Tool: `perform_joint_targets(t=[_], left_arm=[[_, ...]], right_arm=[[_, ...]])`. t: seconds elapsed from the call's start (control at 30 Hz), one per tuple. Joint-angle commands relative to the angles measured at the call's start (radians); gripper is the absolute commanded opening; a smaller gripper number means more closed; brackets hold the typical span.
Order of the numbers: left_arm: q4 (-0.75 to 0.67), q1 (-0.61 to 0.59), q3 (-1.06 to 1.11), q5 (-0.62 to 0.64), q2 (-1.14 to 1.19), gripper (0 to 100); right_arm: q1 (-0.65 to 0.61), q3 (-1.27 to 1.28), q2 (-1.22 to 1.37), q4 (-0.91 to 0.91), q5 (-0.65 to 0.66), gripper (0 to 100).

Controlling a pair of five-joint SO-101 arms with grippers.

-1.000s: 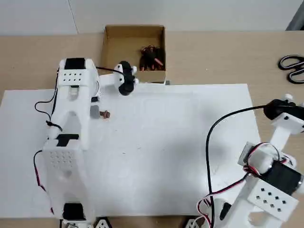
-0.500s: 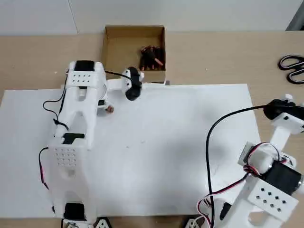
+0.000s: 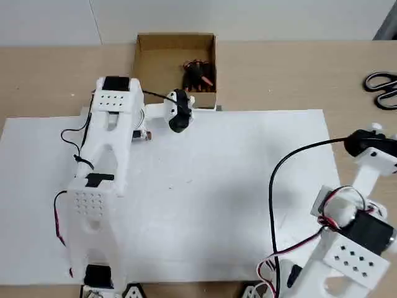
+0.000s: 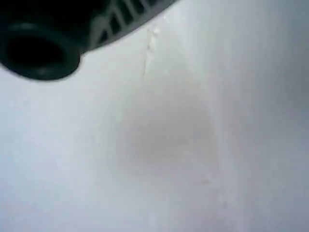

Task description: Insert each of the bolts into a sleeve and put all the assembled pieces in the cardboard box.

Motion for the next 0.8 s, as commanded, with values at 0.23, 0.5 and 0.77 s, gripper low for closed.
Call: perform_joint_targets(t=[0.23, 0.5, 0.77], left_arm=[[0.058, 0.003, -0.432, 0.304, -0.021, 0], [0.061, 0.002, -0.518, 0.644, -0.238, 0], [0.061, 0.098, -0.047, 0.821, -0.741, 0]], right_arm=[[-0.157, -0.087, -0.073, -0.01, 0.012, 0.6], [-0.3, -0.098, -0.193, 0.101, 0.032, 0.9], [-0.303, -0.098, -0.337, 0.099, 0.187, 0.7]])
